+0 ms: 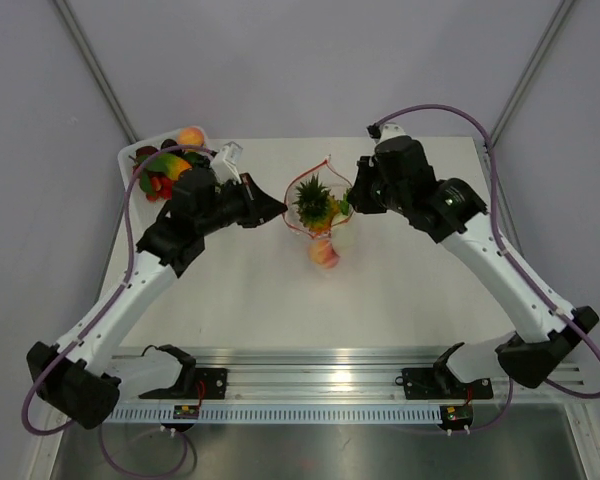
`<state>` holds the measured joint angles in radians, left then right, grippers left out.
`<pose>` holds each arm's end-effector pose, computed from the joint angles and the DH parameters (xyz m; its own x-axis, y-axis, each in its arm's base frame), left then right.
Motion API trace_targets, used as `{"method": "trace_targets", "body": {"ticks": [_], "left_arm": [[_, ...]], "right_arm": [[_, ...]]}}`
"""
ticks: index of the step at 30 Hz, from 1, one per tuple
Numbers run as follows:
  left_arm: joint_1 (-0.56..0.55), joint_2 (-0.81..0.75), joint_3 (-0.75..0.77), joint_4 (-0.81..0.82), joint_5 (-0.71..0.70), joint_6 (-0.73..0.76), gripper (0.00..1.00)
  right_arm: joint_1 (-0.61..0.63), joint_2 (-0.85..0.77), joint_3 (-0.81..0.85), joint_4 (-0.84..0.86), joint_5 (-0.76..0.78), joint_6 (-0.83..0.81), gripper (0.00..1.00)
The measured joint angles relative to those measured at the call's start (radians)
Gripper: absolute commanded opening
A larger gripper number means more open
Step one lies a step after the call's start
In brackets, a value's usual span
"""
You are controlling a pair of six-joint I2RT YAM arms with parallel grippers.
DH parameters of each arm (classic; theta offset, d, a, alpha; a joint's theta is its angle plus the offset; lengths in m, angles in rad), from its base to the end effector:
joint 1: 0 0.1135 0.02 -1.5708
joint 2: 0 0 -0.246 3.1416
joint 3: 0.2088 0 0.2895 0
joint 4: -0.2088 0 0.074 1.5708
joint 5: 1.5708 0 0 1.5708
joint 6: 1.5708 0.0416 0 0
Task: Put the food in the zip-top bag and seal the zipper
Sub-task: Adjust the zipper food storage bag at the center of the board.
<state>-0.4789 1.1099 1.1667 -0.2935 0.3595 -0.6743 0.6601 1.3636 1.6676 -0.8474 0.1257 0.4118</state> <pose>0.2593 -0.1511 0.3833 -0.6214 -0.3359 -0.7079 0.4441 0.5933 -0.6714 0.2562 0.1923 0.4367 -0.5839 0.0495 -0.8103 -0.3163 0.9054 0.2832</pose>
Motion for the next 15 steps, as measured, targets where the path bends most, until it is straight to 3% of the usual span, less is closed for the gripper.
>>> {"method": "trace_targets", "body": {"ticks": [2,6,9,15], "left_arm": [[-0.001,0.038,-0.072,0.026,0.005,-0.015,0.00],[-0.002,0.143,-0.149,0.022,0.014,-0.040,0.00],[-0.005,0.147,-0.160,0.024,0.015,-0.055,0.00],[-0.011,0.091,-0.152,0.056,0.011,-0.089,0.00]], "right_arm": [[0.000,0.039,-0.029,0.005,0.015,0.003,0.20],[0.000,0.159,-0.049,0.003,0.018,0.012,0.53],[0.000,0.143,-0.068,-0.006,0.012,0.014,0.60],[0.012,-0.011,-0.068,-0.004,0.012,0.031,0.66]]}}
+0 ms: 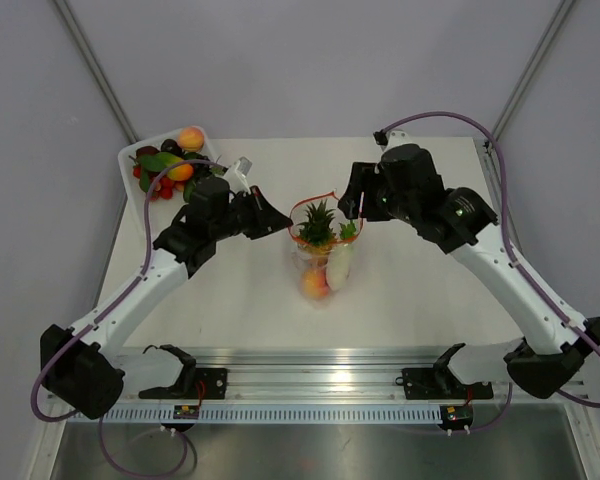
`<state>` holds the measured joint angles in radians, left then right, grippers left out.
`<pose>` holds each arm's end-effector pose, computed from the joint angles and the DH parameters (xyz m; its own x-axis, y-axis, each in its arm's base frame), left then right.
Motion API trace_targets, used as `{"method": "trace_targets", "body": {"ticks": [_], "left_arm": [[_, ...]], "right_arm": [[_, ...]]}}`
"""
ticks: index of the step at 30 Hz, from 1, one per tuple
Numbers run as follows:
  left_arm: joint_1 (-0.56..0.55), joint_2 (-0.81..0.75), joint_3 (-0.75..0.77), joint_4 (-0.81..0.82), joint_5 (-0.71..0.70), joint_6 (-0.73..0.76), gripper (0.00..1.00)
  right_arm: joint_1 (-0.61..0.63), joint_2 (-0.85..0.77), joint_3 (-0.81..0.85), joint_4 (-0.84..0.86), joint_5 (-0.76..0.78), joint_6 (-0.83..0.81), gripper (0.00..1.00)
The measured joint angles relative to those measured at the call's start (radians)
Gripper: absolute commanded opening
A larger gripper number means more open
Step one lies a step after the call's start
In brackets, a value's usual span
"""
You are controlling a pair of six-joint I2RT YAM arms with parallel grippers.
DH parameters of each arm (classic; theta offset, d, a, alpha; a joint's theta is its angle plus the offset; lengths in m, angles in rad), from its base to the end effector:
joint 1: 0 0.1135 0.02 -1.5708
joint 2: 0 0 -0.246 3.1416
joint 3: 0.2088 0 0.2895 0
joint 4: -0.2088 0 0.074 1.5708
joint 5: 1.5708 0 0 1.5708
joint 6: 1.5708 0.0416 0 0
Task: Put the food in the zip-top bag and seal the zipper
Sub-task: Adjust the zipper food storage bag at the center of the board.
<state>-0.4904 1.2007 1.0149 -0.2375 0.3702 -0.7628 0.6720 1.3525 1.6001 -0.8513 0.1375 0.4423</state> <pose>0.2781 -0.1655 0.3032 -0.7664 -0.3210 -0.5564 0.2774 0.6159 -0.7374 0.2551 0.1956 0.4158 -0.6277 0.0425 -0.7773 -0.2874 0.9154 0.2820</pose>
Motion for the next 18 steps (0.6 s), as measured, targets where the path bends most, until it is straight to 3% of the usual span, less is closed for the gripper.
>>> {"method": "trace_targets", "body": {"ticks": [5,12,16,18], "left_arm": [[-0.008,-0.056,-0.008,0.020,-0.012,-0.046,0.00],[-0.029,-0.110,-0.072,0.051,-0.043,-0.081,0.00],[-0.030,-0.113,-0.093,0.051,-0.053,-0.081,0.00],[-0.030,-0.113,-0.094,0.051,-0.060,-0.081,0.00]], "right_arm": [[0.067,-0.071,-0.018,0.009,0.005,0.031,0.75],[0.101,-0.003,-0.154,0.015,0.076,0.091,0.75],[0.101,-0.002,-0.207,0.010,0.120,0.113,0.70],[0.101,-0.014,-0.229,0.023,0.134,0.124,0.61]]}}
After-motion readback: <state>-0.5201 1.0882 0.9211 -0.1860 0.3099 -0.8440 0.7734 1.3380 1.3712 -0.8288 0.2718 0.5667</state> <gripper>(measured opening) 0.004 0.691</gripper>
